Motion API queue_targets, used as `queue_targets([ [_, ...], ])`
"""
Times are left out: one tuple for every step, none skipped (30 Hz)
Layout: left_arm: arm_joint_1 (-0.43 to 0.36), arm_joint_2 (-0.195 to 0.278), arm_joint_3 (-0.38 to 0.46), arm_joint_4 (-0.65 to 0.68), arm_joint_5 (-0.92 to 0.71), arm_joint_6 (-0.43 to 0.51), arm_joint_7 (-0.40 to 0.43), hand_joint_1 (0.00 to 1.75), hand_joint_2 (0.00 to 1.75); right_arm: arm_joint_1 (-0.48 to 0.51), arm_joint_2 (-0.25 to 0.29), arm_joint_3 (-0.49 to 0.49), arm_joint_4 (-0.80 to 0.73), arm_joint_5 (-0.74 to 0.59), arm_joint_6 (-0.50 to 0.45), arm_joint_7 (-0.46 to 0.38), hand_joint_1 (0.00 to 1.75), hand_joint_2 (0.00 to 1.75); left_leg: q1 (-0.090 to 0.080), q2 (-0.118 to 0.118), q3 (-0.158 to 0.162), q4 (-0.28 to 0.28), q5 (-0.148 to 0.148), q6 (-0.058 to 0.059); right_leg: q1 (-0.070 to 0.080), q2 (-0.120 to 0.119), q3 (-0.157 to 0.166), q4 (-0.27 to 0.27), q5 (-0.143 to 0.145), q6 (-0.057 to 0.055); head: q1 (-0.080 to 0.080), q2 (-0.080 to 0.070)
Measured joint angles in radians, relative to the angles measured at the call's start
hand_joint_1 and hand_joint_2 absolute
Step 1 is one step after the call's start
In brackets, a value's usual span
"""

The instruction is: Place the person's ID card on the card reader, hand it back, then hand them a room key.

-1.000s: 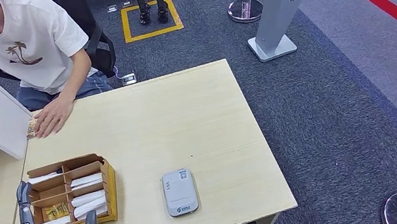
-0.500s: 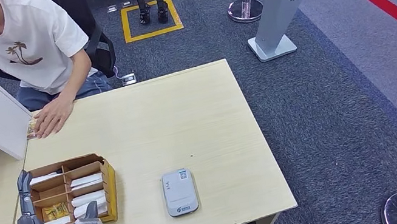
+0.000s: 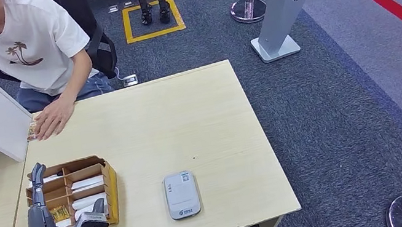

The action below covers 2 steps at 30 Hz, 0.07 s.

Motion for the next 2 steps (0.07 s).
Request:
queue_targets([
  [-0.007, 0.002, -0.002, 0.011, 0.006, -0.003, -0.002, 0.0, 1.75, 0.0, 0.0, 0.0, 0.0, 0.003, 0.0, -0.001, 0.0, 0.0, 0.0, 0.0, 0.0, 0.0, 0.0, 0.0, 0.0, 0.0, 0.0, 0.0, 0.0, 0.0, 0.0, 0.0],
  [-0.011, 0.003, -0.002, 0.016, 0.008, -0.004, -0.002, 0.0, 1.75, -0.001, -0.001, 0.0, 0.0, 0.005, 0.0, -0.001, 0.0, 0.0, 0.0, 0.0, 0.0, 0.0, 0.0, 0.0, 0.0, 0.0, 0.0, 0.0, 0.0, 0.0, 0.0, 0.0],
])
